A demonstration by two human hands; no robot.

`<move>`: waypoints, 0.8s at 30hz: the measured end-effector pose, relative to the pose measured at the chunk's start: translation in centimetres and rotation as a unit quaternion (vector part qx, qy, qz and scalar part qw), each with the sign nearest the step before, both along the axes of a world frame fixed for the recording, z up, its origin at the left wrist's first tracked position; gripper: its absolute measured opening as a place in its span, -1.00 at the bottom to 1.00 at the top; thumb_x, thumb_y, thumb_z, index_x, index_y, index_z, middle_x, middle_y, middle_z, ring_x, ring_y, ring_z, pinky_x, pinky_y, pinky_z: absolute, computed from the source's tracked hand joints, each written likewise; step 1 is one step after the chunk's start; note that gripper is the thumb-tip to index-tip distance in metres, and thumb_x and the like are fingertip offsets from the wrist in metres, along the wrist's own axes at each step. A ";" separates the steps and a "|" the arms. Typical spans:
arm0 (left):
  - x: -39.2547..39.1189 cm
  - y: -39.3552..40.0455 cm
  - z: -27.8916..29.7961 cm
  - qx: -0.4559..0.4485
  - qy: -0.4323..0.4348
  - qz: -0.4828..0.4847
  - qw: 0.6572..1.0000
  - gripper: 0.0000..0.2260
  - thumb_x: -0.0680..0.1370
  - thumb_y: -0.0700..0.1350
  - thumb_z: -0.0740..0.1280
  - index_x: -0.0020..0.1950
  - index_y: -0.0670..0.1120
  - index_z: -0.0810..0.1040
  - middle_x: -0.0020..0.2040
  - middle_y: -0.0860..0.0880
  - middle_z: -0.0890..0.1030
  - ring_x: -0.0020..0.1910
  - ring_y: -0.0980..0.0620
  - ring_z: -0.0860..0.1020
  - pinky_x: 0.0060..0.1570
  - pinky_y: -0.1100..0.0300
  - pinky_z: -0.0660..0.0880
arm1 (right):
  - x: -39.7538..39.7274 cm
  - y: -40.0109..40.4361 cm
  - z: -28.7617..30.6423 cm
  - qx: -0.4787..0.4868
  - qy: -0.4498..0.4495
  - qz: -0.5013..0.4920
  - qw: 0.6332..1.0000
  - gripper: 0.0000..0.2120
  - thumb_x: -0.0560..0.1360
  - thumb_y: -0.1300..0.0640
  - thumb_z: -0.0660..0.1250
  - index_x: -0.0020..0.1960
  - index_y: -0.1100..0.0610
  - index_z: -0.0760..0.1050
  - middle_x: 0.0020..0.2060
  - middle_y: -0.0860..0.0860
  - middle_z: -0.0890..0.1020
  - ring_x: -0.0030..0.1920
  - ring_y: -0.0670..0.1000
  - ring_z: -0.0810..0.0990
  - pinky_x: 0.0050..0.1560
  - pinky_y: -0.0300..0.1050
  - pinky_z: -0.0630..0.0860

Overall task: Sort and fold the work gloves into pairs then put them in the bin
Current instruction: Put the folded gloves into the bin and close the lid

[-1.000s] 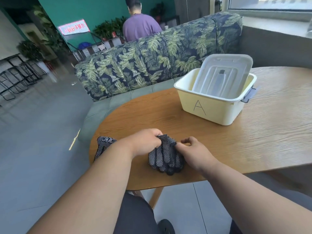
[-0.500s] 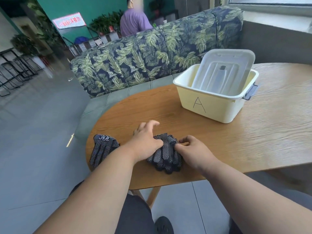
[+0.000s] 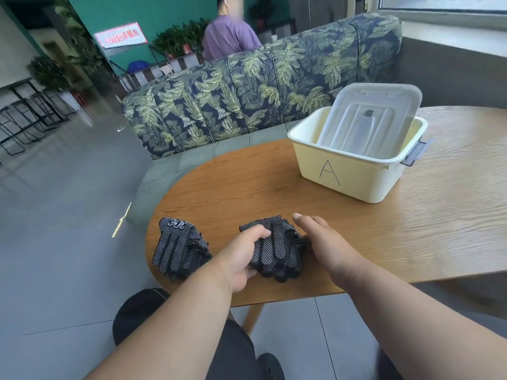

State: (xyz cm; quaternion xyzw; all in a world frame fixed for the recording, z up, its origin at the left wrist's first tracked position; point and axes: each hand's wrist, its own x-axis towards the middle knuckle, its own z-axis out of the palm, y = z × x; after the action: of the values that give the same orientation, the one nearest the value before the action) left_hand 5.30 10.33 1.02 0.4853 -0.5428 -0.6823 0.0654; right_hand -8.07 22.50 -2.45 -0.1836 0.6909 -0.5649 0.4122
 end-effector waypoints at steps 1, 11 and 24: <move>0.0 0.0 0.0 0.001 0.008 -0.002 1.000 -0.74 0.52 -0.03 0.40 0.19 -0.04 0.65 0.02 -0.07 0.76 0.13 -0.11 0.68 0.37 -0.07 0.46 | 0.0 0.1 0.2 -0.012 -0.005 -0.002 1.000 -0.42 0.36 -0.49 0.33 0.19 -0.12 0.54 0.10 -0.07 0.66 0.20 -0.02 0.58 0.34 0.02 0.40; 0.5 -0.2 -1.4 0.053 0.156 -0.018 0.986 -0.48 0.44 -0.07 0.37 0.38 -0.23 0.56 0.36 -0.34 0.55 0.37 -0.38 0.49 0.46 -0.36 0.29 | 0.2 0.3 0.9 -0.135 -0.144 -0.016 0.980 -0.44 0.46 -0.17 0.53 0.38 -0.10 0.42 0.09 -0.02 0.67 0.01 0.05 0.66 0.12 0.05 0.54; 3.5 -0.6 -0.8 0.201 0.268 -0.054 0.941 -0.28 0.40 -0.07 0.47 0.54 -0.17 0.40 0.52 -0.29 0.39 0.49 -0.30 0.37 0.50 -0.21 0.21 | 1.3 1.2 1.5 -0.255 -0.246 0.025 0.935 -0.41 0.44 -0.17 0.39 0.44 -0.02 0.52 -0.10 0.04 0.56 -0.15 0.05 0.53 -0.10 0.04 0.56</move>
State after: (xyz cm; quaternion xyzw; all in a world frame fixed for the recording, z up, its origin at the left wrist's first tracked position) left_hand 8.75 9.72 0.18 0.2569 -0.3822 -0.8847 0.0726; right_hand -6.78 23.69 -0.90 -0.1548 0.3956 -0.7389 0.5230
